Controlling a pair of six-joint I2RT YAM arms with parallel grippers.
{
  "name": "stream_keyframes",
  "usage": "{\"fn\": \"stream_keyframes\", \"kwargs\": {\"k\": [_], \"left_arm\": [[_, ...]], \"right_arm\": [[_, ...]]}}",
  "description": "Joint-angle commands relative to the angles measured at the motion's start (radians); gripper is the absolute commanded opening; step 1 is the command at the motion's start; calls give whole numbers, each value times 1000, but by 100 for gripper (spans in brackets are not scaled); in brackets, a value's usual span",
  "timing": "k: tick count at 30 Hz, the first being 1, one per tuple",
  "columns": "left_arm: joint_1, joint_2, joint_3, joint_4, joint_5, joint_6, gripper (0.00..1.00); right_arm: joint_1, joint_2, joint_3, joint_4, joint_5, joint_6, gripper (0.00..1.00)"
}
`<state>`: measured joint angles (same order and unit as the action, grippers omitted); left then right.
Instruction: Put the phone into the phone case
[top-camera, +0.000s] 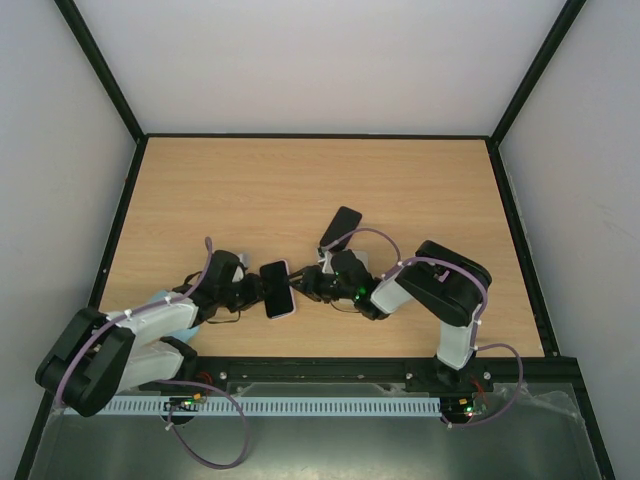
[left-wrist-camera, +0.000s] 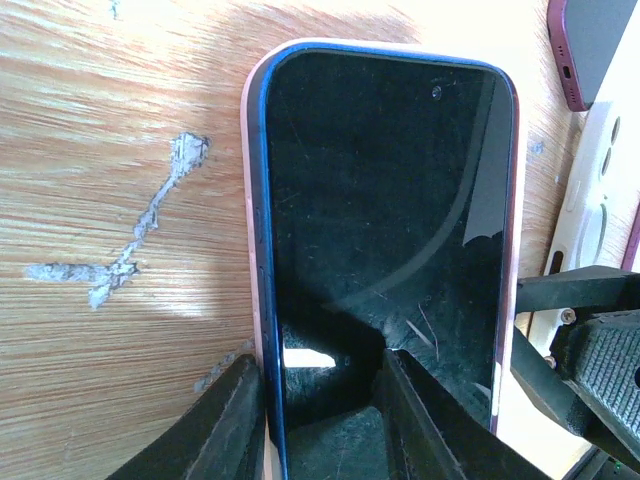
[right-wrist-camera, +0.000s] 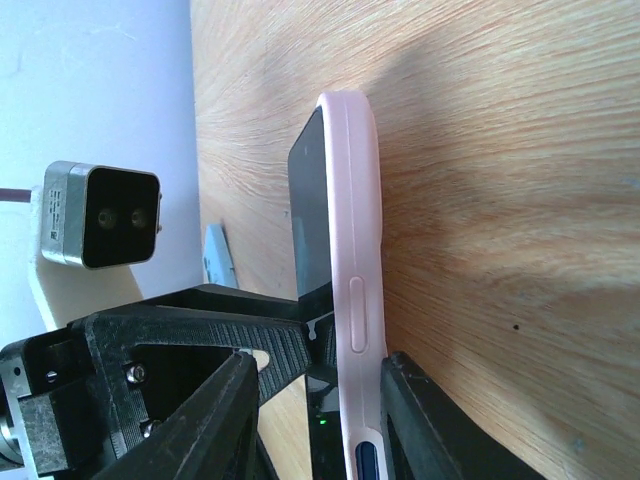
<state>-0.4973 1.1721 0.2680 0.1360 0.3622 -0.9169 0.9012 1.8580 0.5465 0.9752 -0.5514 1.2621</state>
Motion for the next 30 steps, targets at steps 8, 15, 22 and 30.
{"fn": "stream_keyframes", "kwargs": {"k": [8,15,22,30], "left_arm": [[-23,13,-19,-13,50,8,31],[-23,5,-15,-3,58,6,36],[-22,-16,-23,0,63,15,43],[-23,-9,-35,28,76,11,38]], "right_arm": [[45,39,16,296,-200,100,36],[43,64,6,438,-230,184,37],[44,119,-8,503,-251,218,38],[41,109,25,254,-249,66,38]]}}
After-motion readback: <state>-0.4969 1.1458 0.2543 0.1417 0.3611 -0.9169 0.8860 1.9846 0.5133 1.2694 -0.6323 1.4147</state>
